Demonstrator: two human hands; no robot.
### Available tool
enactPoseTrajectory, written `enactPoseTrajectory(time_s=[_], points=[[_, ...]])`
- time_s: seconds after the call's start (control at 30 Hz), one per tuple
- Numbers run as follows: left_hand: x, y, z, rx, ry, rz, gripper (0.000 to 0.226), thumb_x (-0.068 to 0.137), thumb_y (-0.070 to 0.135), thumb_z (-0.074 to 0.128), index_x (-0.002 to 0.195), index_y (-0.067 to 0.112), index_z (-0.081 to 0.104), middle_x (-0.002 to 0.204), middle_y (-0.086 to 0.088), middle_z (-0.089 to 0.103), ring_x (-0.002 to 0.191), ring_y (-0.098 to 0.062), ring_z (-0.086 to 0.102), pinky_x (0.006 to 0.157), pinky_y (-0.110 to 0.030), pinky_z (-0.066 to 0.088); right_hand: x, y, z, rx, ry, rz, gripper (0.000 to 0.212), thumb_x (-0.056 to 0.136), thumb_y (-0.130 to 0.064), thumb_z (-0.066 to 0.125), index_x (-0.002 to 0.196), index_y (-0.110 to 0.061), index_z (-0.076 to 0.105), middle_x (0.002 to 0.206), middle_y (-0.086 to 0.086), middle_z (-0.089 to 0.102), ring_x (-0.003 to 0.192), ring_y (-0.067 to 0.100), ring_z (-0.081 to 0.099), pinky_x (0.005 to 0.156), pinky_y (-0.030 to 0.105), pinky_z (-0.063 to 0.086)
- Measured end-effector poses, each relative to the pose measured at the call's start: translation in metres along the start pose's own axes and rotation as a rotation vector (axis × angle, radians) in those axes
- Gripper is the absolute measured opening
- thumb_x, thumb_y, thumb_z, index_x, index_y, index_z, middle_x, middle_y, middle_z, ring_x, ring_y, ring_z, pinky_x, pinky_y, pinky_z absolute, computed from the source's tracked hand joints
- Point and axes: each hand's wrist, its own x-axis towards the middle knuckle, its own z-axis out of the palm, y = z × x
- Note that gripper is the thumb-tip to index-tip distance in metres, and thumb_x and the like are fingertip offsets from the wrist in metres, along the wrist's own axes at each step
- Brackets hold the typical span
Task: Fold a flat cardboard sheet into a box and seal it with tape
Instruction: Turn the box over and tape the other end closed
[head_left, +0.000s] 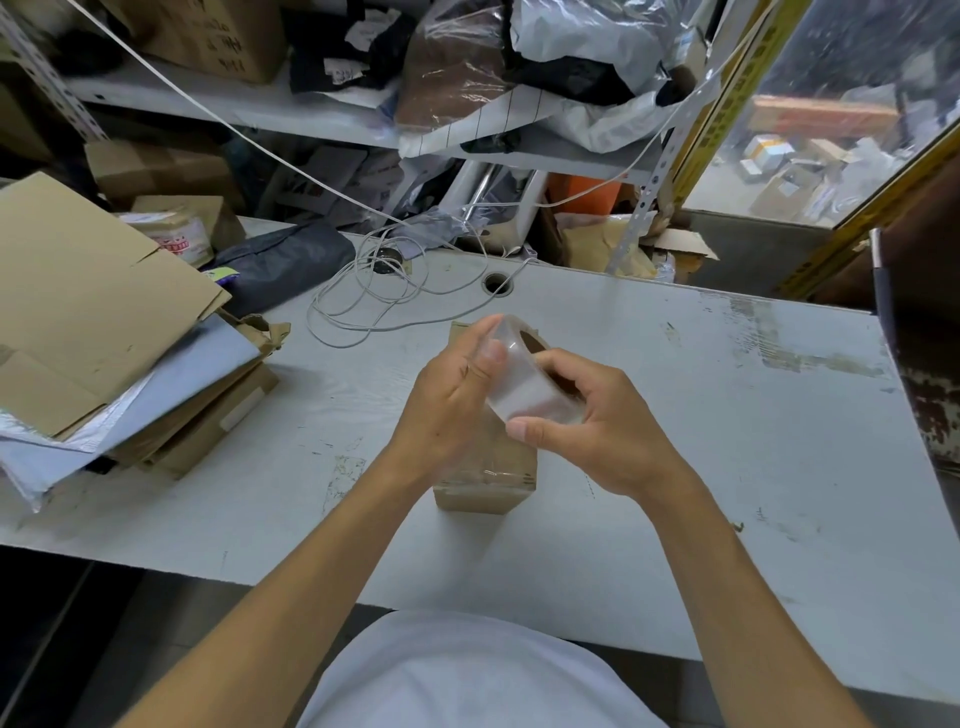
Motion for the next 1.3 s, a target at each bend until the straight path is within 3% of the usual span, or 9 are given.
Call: enactPoseTrajectory(time_s=[0.1,0.23,0.33,0.47,0.6,0.7,0.87,1.03,1.3], points=[[-0.004,-0.002,0.002,0.132,0.019,0.118,0.063,0.09,0.055,0.051,0.144,0.023,0.048,0.134,0.008,0.056,0.122,-0.007,0.056,0.101,-0.034,0.05,0.004,0.0,0.003,0.026,0.017,0.028,0.025,0.078,-0.023,0.075,0.1,-0.017,0.065,0.087,0.005,0.066,0.081,0.027,0.063,0.072,0.049,0.054],[-0.005,0.001,-0.005,0.205,0.03,0.252,0.065,0.086,0.045,0.068,0.143,0.021,0.049,0.138,0.006,0.053,0.128,-0.011,0.051,0.104,-0.035,0.047,0.005,0.002,0.003,0.198,-0.051,0.028,0.029,0.078,-0.009,0.072,0.105,-0.006,0.06,0.093,0.019,0.061,0.081,0.029,0.061,0.073,0.048,0.053],[0.001,0.007,-0.016,0.295,-0.079,0.177,0.084,0.074,0.058,0.073,0.147,0.025,0.045,0.141,0.012,0.051,0.13,-0.003,0.048,0.108,-0.029,0.043,0.003,0.004,-0.006,0.123,-0.131,-0.017,0.027,0.08,-0.009,0.073,0.104,-0.008,0.061,0.093,0.017,0.059,0.084,0.036,0.057,0.07,0.049,0.05],[0.005,0.009,-0.018,0.275,-0.097,0.088,0.102,0.06,0.066,0.079,0.147,0.025,0.044,0.137,0.01,0.056,0.126,-0.007,0.053,0.106,-0.037,0.047,0.005,0.006,-0.012,0.083,-0.206,0.002,0.029,0.081,-0.01,0.07,0.11,-0.008,0.062,0.099,0.019,0.059,0.091,0.038,0.057,0.077,0.054,0.051],[-0.003,0.005,-0.003,0.362,0.015,0.239,0.102,0.065,0.05,0.088,0.149,0.015,0.042,0.148,0.002,0.049,0.135,-0.01,0.046,0.11,-0.031,0.041,0.012,-0.001,-0.007,0.313,-0.141,0.059,0.04,0.076,-0.008,0.051,0.112,0.005,0.06,0.1,0.033,0.057,0.088,0.035,0.057,0.074,0.044,0.047],[-0.01,-0.002,0.013,0.472,0.09,0.389,0.103,0.069,0.046,0.086,0.15,0.002,0.038,0.157,-0.011,0.036,0.147,-0.023,0.032,0.119,-0.033,0.032,0.017,-0.004,-0.002,0.318,0.007,0.102,0.027,0.086,-0.018,0.046,0.092,0.007,0.058,0.082,0.021,0.052,0.077,0.031,0.049,0.066,0.04,0.038],[-0.018,-0.009,0.02,0.605,0.309,0.605,0.077,0.083,0.035,0.075,0.139,-0.01,0.048,0.148,-0.025,0.045,0.142,-0.036,0.039,0.115,-0.046,0.037,0.018,-0.002,0.004,0.206,0.072,0.045,0.031,0.093,-0.022,0.045,0.094,0.005,0.06,0.08,0.022,0.055,0.074,0.023,0.052,0.066,0.036,0.042],[-0.021,-0.011,0.017,0.601,0.381,0.686,0.059,0.086,0.024,0.077,0.127,-0.012,0.058,0.138,-0.025,0.055,0.135,-0.039,0.049,0.109,-0.045,0.045,0.015,-0.002,0.004,0.24,0.04,0.02,0.025,0.092,-0.018,0.047,0.098,-0.001,0.063,0.083,0.01,0.059,0.076,0.018,0.055,0.068,0.03,0.045],[-0.027,-0.002,0.014,0.535,0.494,0.624,0.022,0.084,0.003,0.079,0.105,-0.004,0.073,0.11,-0.014,0.069,0.104,-0.029,0.064,0.094,-0.031,0.051,0.02,0.003,0.005,0.015,0.065,-0.051,0.013,0.091,-0.028,0.061,0.099,-0.02,0.066,0.08,0.003,0.062,0.073,0.027,0.056,0.066,0.053,0.048]])
